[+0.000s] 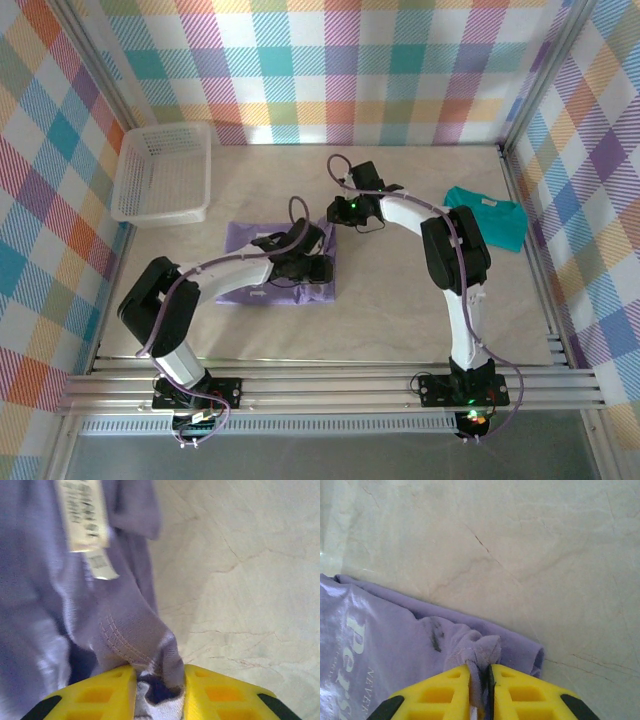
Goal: Fold the inside-out t-shirt
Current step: Smooth out the T-shirt at the center of the table, then rotate the T-shirt at the center of the table.
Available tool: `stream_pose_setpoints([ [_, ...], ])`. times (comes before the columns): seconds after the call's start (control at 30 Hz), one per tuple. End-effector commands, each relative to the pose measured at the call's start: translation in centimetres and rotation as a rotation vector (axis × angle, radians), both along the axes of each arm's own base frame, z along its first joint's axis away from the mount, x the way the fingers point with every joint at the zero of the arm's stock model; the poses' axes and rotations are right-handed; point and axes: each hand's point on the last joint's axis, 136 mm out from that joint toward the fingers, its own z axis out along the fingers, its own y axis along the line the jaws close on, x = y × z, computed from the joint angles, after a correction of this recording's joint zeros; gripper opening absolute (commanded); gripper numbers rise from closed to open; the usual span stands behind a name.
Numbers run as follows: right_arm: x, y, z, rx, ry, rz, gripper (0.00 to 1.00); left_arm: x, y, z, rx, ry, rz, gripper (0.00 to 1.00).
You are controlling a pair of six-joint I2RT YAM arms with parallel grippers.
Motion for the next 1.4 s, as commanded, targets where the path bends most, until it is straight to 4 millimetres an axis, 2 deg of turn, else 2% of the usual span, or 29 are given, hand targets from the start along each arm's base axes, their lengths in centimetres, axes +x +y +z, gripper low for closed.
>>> stream_pose_setpoints([
  [0.0, 0.6, -0.5, -0.5, -0.031, 0.011, 0.027, 0.21, -0.3, -4.1, 1.2, -0.061, -0.071, -0.131, 0.30],
  [0.13, 1.3, -2.2, 0.3, -0.050, 0.003, 0.020, 0.35, -0.8, -6.1, 2.1, -0.136, -0.077, -0.193, 0.39],
  [0.2, 1.2, -3.4, 1.7, -0.046, -0.020, 0.025, 0.41, -0.8, -6.4, 3.8, -0.172, -0.113, -0.216, 0.48],
  [0.27, 0.3, -4.8, 3.6, -0.055, -0.057, 0.025, 0.45, -0.9, -5.6, 5.7, -0.178, -0.160, -0.229, 0.55],
  [0.3, -0.6, -5.6, 4.5, -0.055, -0.069, 0.021, 0.46, -0.7, -4.5, 6.5, -0.170, -0.181, -0.216, 0.57],
  [0.37, -2.8, -6.4, 5.8, -0.033, -0.074, 0.028, 0.48, 0.1, -1.1, 7.8, -0.142, -0.208, -0.141, 0.58],
  [0.43, -6.3, -6.0, 7.0, 0.048, -0.060, 0.070, 0.49, 1.3, 4.5, 8.0, -0.092, -0.187, 0.015, 0.61],
  [0.47, -8.3, -5.2, 7.6, 0.098, -0.055, 0.101, 0.49, 2.2, 7.0, 7.9, -0.085, -0.169, 0.100, 0.63],
  [0.53, -12.1, -2.9, 7.5, 0.141, -0.025, 0.168, 0.50, 3.9, 12.4, 7.1, -0.089, -0.103, 0.287, 0.65],
  [0.6, -15.5, -0.1, 7.0, 0.156, 0.013, 0.243, 0.50, 5.4, 15.9, 6.1, -0.071, -0.058, 0.398, 0.65],
  [0.7, -18.7, 3.3, 5.9, 0.199, 0.077, 0.285, 0.46, 7.4, 18.5, 4.1, -0.032, -0.016, 0.475, 0.65],
  [0.8, -20.9, 5.4, 3.1, 0.168, 0.163, 0.311, 0.43, 8.3, 20.6, 0.9, 0.033, 0.056, 0.526, 0.64],
  [0.87, -21.5, 5.8, 1.1, 0.137, 0.219, 0.302, 0.43, 8.1, 21.9, -0.9, 0.065, 0.095, 0.551, 0.64],
  [0.93, -21.0, 4.6, -1.2, 0.048, 0.250, 0.266, 0.41, 7.0, 22.9, -2.4, 0.118, 0.128, 0.553, 0.63],
  [1.0, -20.1, 2.9, -2.7, -0.054, 0.258, 0.243, 0.41, 5.2, 22.8, -3.6, 0.129, 0.175, 0.526, 0.63],
  [1.07, -18.5, 0.9, -4.1, -0.128, 0.263, 0.200, 0.40, 2.9, 21.7, -4.5, 0.107, 0.223, 0.489, 0.62],
  [1.13, -16.7, -1.1, -5.3, -0.187, 0.269, 0.159, 0.39, 0.5, 19.3, -4.7, 0.055, 0.250, 0.432, 0.63],
  [1.23, -12.3, -3.6, -5.5, -0.269, 0.210, 0.104, 0.38, -3.0, 13.2, -3.8, -0.056, 0.248, 0.317, 0.65],
  [1.27, -10.5, -3.7, -4.9, -0.259, 0.173, 0.088, 0.38, -3.8, 11.4, -3.4, -0.085, 0.242, 0.283, 0.65],
  [1.3, -8.4, -3.8, -4.2, -0.244, 0.139, 0.066, 0.39, -4.5, 8.6, -2.6, -0.128, 0.218, 0.225, 0.66],
  [1.37, -4.7, -2.9, -1.4, -0.183, 0.055, 0.066, 0.41, -5.4, 3.9, -0.7, -0.215, 0.187, 0.118, 0.67],
])
